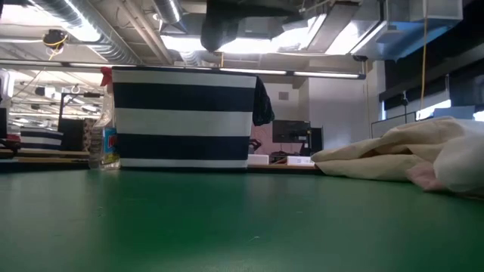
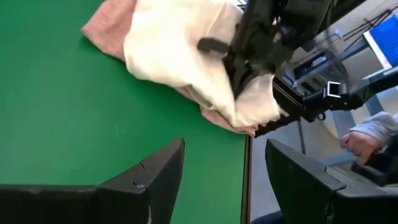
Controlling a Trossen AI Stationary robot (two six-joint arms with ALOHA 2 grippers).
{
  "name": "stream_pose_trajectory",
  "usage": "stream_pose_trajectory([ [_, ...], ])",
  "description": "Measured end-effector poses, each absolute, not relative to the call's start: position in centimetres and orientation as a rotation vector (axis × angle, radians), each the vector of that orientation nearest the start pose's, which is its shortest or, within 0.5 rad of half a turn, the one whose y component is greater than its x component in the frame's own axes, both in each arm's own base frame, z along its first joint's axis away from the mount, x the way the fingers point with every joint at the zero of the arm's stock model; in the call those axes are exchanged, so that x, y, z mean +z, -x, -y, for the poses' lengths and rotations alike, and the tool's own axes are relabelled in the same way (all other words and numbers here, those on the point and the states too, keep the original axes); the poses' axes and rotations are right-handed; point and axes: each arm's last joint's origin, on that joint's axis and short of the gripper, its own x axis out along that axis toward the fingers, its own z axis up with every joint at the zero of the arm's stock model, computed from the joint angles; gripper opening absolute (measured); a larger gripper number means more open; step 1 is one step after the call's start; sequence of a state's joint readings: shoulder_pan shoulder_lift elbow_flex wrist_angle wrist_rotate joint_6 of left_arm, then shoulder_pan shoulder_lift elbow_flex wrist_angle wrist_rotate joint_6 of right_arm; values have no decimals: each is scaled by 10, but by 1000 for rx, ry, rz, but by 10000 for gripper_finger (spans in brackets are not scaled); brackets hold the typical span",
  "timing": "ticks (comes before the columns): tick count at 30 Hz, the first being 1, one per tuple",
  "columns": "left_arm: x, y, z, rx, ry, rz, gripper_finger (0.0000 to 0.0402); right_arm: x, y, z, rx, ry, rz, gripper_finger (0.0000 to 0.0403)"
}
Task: Fold laundry
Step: Stack the white polo on top of the red polo, then remove the blue polo shirt from the blue laundry bin
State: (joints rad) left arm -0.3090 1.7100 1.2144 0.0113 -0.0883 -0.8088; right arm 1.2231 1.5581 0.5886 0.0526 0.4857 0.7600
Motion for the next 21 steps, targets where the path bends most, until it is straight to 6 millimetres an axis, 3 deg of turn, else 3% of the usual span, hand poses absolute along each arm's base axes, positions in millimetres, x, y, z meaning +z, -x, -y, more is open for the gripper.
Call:
stream_pose_trajectory([
  [4, 256, -369, 115, -13, 697, -532, 219, 115, -103, -244, 379, 13, -830, 7],
  [7, 258, -368, 115, -22, 723, -539, 219, 130, -102, -242, 396, -14, -819, 7],
  [14, 286, -362, 110, -33, 723, -562, 219, 216, -104, -230, 378, -70, -657, 7],
  [18, 306, -344, 93, 11, 667, -581, 219, 263, -119, -206, 234, -100, -552, 7],
  [21, 323, -325, 74, 52, 609, -598, 219, 285, -136, -181, 81, -115, -496, 7],
])
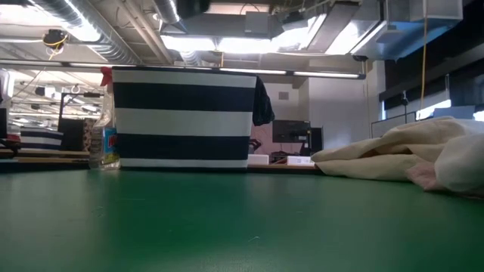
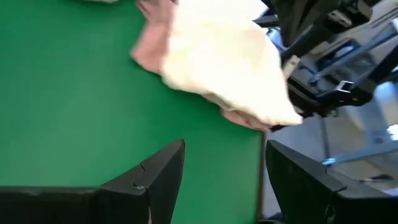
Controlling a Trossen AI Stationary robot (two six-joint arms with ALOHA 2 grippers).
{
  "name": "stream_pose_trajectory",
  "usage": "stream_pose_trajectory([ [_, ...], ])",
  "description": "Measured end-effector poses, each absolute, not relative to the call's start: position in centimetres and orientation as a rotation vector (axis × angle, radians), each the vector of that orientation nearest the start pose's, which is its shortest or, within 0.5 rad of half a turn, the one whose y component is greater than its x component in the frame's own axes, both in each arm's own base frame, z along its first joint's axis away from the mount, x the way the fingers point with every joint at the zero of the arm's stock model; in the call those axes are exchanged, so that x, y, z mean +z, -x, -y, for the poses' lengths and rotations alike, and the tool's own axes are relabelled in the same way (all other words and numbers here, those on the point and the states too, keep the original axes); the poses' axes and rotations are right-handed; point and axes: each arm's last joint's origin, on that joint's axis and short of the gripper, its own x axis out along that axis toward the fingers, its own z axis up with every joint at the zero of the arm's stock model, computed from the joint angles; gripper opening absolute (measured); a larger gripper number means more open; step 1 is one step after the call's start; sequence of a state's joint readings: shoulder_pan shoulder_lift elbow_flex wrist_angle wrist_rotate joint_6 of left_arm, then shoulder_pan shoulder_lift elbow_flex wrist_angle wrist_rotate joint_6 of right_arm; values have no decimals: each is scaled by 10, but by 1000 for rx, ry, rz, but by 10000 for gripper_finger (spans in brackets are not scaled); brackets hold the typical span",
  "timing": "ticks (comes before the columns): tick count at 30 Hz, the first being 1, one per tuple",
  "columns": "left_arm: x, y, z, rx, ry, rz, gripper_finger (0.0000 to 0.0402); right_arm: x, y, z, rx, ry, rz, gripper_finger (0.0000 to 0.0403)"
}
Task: Fold laundry
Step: Remove the blue polo shirt from the blue laundry bin
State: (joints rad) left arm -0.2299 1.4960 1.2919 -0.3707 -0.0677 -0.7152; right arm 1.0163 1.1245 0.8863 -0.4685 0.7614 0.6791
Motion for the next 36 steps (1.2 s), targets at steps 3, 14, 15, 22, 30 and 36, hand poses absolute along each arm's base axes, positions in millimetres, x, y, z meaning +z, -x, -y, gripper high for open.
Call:
stream_pose_trajectory([
  [3, 342, -303, 51, 88, 540, -599, 219, 296, -156, -155, -76, -116, -456, 7],
  [14, 402, -227, -38, 298, 284, -372, 219, 324, -218, -43, -622, -314, -280, 7],
  [15, 404, -223, -44, 324, 271, -363, 219, 327, -221, -34, -649, -320, -265, 7],
  [22, 401, -214, -89, 458, 290, -362, 219, 343, -230, 22, -679, -198, -230, 18],
  [30, 387, -212, -147, 617, 448, -337, 219, 342, -221, 87, -732, -173, -269, 133],
  [36, 390, -222, -198, 696, 539, -362, 219, 340, -215, 128, -827, -72, -283, 194],
])
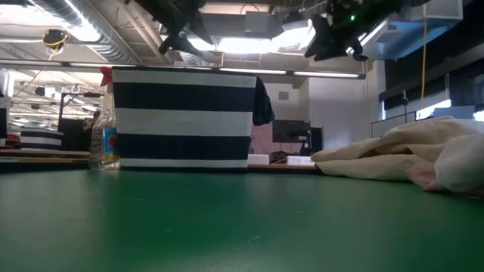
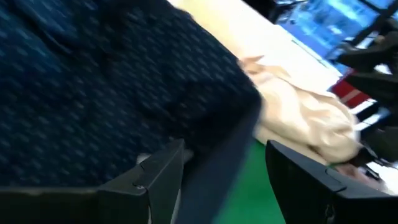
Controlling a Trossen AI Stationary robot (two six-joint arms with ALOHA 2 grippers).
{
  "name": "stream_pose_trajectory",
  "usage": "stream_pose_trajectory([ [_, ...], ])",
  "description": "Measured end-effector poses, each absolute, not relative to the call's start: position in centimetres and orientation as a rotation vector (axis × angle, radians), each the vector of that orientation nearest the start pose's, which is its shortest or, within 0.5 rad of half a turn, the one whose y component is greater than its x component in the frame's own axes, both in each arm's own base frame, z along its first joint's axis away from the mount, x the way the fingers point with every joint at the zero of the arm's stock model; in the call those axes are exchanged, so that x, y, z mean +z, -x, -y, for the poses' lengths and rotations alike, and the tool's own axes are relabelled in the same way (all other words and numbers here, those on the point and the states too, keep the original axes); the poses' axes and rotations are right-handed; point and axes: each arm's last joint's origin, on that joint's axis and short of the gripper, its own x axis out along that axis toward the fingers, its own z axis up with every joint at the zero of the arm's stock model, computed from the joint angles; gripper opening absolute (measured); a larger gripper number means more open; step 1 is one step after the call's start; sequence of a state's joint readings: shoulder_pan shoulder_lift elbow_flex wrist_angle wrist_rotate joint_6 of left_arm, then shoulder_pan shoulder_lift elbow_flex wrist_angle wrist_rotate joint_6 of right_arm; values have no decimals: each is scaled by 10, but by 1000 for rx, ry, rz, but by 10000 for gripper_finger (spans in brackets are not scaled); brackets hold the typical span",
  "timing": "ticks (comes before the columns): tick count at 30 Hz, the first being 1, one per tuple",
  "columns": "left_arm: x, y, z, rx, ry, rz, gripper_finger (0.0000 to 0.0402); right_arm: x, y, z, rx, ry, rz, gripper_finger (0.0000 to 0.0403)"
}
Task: Fold laundry
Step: Remove the blue polo shirt from the blue laundry bin
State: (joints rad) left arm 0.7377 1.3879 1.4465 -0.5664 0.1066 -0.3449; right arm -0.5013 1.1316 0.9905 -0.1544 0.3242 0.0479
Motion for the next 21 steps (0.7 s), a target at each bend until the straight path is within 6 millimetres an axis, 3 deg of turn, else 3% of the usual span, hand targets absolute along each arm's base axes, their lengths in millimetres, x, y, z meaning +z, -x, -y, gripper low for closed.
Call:
stream_pose_trajectory([
  [5, 404, -220, -254, 822, 522, -413, 219, 338, -211, 154, -853, -82, -243, 204],
  [13, 420, -191, -351, 1055, 333, -419, 219, 332, -220, 186, -906, -79, -132, 198],
  [17, 405, -176, -388, 1115, 288, -475, 219, 324, -227, 190, -896, -84, -152, 198],
  [21, 376, -170, -413, 1014, 373, -506, 219, 314, -233, 194, -893, -92, -188, 198],
])
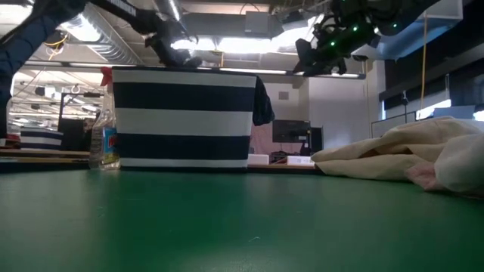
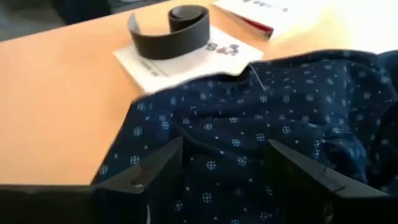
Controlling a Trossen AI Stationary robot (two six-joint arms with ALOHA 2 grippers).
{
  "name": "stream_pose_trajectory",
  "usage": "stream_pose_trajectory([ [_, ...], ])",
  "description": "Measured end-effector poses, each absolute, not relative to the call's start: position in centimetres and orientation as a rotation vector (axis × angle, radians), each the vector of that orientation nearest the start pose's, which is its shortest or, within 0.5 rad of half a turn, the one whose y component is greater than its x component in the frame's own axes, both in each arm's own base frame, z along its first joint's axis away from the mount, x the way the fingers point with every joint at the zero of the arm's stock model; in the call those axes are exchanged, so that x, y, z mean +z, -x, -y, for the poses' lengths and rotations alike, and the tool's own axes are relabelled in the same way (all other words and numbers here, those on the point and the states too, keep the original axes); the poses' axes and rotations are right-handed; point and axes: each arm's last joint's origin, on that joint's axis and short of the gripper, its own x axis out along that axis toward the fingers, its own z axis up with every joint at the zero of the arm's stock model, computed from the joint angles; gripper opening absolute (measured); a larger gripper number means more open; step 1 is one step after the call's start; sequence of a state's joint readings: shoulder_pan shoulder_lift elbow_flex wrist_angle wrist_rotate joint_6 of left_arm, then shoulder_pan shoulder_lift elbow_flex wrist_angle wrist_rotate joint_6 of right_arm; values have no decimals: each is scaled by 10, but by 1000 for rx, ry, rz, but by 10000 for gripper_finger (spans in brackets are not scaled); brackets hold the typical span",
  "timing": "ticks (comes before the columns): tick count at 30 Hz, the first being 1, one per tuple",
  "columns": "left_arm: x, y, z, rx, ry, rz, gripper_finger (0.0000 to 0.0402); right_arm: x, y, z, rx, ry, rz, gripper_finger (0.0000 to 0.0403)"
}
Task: Fold laundry
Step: Remove the blue polo shirt from the blue laundry bin
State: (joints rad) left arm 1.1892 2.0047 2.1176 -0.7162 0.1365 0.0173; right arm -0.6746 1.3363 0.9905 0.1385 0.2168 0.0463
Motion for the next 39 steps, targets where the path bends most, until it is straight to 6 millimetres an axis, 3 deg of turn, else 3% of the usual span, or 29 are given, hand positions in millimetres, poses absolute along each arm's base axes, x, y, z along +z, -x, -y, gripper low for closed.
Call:
stream_pose_trajectory([
  [7, 368, -171, -417, 921, 362, -527, 196, 306, -238, 198, -893, -97, -212, 198],
  [18, 385, -169, -407, 941, 258, -535, 16, 311, -239, 199, -889, -36, -189, 198],
  [21, 400, -167, -398, 932, 226, -490, 9, 310, -239, 199, -889, -36, -190, 198],
  [29, 464, -165, -348, 803, 82, -294, 3, 310, -238, 199, -890, -36, -193, 198],
  [39, 541, -164, -255, 556, -80, -28, 5, 316, -237, 194, -812, -65, -161, 198],
])
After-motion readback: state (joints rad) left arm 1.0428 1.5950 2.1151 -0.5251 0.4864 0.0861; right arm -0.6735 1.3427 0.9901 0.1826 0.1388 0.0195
